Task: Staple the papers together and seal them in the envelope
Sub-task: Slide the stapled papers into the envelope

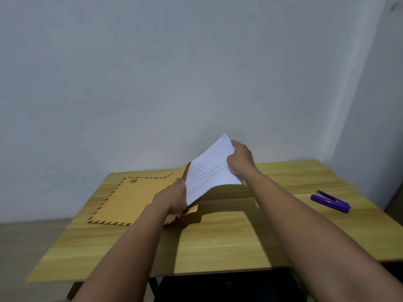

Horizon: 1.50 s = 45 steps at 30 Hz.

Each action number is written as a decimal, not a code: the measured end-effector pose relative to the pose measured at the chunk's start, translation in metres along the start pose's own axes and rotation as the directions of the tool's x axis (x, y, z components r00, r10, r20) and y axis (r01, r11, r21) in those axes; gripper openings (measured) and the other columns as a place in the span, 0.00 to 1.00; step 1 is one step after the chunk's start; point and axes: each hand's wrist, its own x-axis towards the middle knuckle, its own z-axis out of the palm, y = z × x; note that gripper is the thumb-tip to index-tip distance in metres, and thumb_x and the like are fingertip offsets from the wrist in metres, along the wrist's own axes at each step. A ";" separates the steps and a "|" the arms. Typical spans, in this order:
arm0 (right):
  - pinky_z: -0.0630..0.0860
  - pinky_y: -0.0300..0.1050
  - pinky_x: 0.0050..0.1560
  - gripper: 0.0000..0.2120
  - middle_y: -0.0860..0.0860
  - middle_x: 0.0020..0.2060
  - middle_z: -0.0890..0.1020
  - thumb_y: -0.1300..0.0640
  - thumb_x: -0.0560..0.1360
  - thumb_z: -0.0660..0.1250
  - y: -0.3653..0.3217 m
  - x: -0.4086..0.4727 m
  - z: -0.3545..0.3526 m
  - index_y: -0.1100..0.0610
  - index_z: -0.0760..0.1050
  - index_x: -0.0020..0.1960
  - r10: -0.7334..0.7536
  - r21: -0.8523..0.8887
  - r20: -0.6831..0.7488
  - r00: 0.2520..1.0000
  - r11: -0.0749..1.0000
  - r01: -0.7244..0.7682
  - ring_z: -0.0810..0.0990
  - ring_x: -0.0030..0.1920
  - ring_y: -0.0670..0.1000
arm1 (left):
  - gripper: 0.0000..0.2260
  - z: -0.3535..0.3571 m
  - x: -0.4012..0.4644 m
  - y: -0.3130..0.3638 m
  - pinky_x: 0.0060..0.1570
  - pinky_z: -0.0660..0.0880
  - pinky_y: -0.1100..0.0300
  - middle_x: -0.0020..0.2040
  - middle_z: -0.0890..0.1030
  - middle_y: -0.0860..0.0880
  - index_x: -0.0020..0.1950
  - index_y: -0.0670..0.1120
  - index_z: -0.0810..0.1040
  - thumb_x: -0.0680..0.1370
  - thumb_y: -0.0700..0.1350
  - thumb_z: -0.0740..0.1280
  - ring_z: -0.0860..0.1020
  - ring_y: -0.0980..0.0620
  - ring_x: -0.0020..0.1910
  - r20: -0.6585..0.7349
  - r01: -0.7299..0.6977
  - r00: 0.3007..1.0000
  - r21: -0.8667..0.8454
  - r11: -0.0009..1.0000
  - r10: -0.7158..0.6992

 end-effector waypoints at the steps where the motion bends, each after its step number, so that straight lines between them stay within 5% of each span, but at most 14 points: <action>1: 0.77 0.46 0.52 0.33 0.52 0.64 0.82 0.71 0.75 0.53 0.000 -0.005 0.011 0.54 0.71 0.77 -0.009 0.011 -0.009 1.000 1.000 0.009 0.81 0.58 0.57 | 0.27 -0.001 0.000 0.005 0.59 0.79 0.48 0.76 0.66 0.44 0.74 0.45 0.63 0.77 0.44 0.68 0.75 0.43 0.65 -0.011 -0.005 1.000 0.004 1.000 0.005; 5: 0.77 0.47 0.60 0.35 0.57 0.73 0.77 0.71 0.78 0.55 -0.003 -0.028 0.050 0.53 0.61 0.84 -0.026 -0.011 0.017 1.000 1.000 0.026 0.77 0.69 0.60 | 0.32 -0.006 -0.003 0.020 0.64 0.75 0.47 0.83 0.55 0.46 0.80 0.44 0.57 0.78 0.42 0.65 0.69 0.43 0.73 -0.042 -0.015 0.999 -0.017 1.000 0.014; 8: 0.77 0.48 0.55 0.36 0.59 0.71 0.77 0.68 0.79 0.56 0.002 -0.038 0.066 0.54 0.55 0.85 0.005 -0.090 0.187 0.982 0.996 0.012 0.78 0.66 0.61 | 0.30 -0.007 -0.004 0.015 0.45 0.77 0.51 0.76 0.65 0.44 0.71 0.43 0.66 0.71 0.42 0.72 0.76 0.43 0.61 0.004 0.026 1.000 0.014 1.000 -0.026; 15: 0.84 0.57 0.52 0.24 0.60 0.50 0.86 0.69 0.73 0.60 0.009 -0.027 0.051 0.65 0.76 0.68 -0.031 -0.190 0.175 0.984 0.980 0.065 0.84 0.51 0.61 | 0.36 0.000 -0.002 0.004 0.48 0.81 0.51 0.75 0.66 0.46 0.72 0.44 0.65 0.67 0.46 0.76 0.77 0.46 0.61 -0.018 0.051 0.999 0.034 0.998 -0.051; 20: 0.83 0.51 0.49 0.26 0.59 0.58 0.86 0.71 0.75 0.62 0.009 -0.029 0.062 0.60 0.77 0.72 -0.028 -0.175 0.143 0.989 0.983 0.054 0.85 0.54 0.60 | 0.34 -0.002 -0.004 0.013 0.45 0.80 0.49 0.73 0.68 0.46 0.72 0.45 0.65 0.69 0.46 0.74 0.77 0.44 0.59 -0.073 0.009 0.997 -0.002 1.000 -0.009; 24: 0.85 0.61 0.40 0.23 0.59 0.48 0.86 0.73 0.70 0.57 0.013 -0.036 0.083 0.63 0.81 0.61 0.008 -0.166 0.182 0.983 0.986 0.023 0.87 0.42 0.63 | 0.31 -0.008 -0.010 0.021 0.38 0.76 0.51 0.70 0.70 0.46 0.71 0.45 0.64 0.71 0.47 0.71 0.77 0.43 0.52 -0.110 -0.049 0.993 -0.017 0.999 0.047; 26: 0.85 0.57 0.33 0.24 0.58 0.48 0.86 0.72 0.72 0.56 0.015 -0.037 0.091 0.60 0.81 0.62 0.052 -0.129 0.227 0.972 0.991 -0.023 0.87 0.34 0.60 | 0.33 -0.007 -0.012 0.025 0.41 0.79 0.49 0.69 0.71 0.48 0.76 0.48 0.60 0.74 0.48 0.69 0.77 0.43 0.52 -0.146 -0.082 0.986 -0.030 0.996 0.077; 29: 0.82 0.47 0.26 0.25 0.60 0.54 0.85 0.69 0.79 0.59 0.013 -0.037 0.098 0.52 0.78 0.71 0.127 -0.046 0.306 0.943 0.992 -0.119 0.85 0.28 0.57 | 0.36 -0.007 -0.014 0.028 0.53 0.79 0.46 0.80 0.61 0.52 0.82 0.51 0.54 0.77 0.50 0.67 0.75 0.44 0.66 -0.144 -0.081 0.987 -0.037 0.996 0.075; 32: 0.78 0.44 0.24 0.20 0.61 0.44 0.84 0.67 0.82 0.57 0.013 -0.034 0.101 0.54 0.79 0.68 0.174 -0.093 0.464 0.869 0.985 -0.148 0.79 0.24 0.54 | 0.39 -0.009 -0.015 0.028 0.63 0.76 0.45 0.83 0.53 0.53 0.83 0.50 0.53 0.77 0.54 0.69 0.68 0.46 0.75 -0.109 -0.060 0.992 -0.033 0.998 0.056; 35: 0.78 0.43 0.25 0.16 0.60 0.39 0.84 0.66 0.84 0.57 0.015 -0.032 0.103 0.56 0.79 0.65 0.208 -0.125 0.522 0.828 0.978 -0.166 0.79 0.24 0.52 | 0.40 -0.008 -0.014 0.025 0.64 0.76 0.45 0.83 0.53 0.54 0.83 0.51 0.53 0.76 0.55 0.70 0.67 0.47 0.76 -0.103 -0.057 0.993 -0.042 0.997 0.052; 45: 0.86 0.50 0.37 0.11 0.60 0.38 0.86 0.66 0.83 0.63 0.016 -0.037 0.104 0.59 0.82 0.60 0.213 -0.070 0.448 0.868 0.977 -0.204 0.85 0.31 0.56 | 0.36 0.003 -0.010 0.018 0.61 0.78 0.44 0.82 0.57 0.51 0.81 0.51 0.56 0.76 0.52 0.69 0.71 0.45 0.73 -0.083 -0.046 0.996 -0.061 0.997 0.041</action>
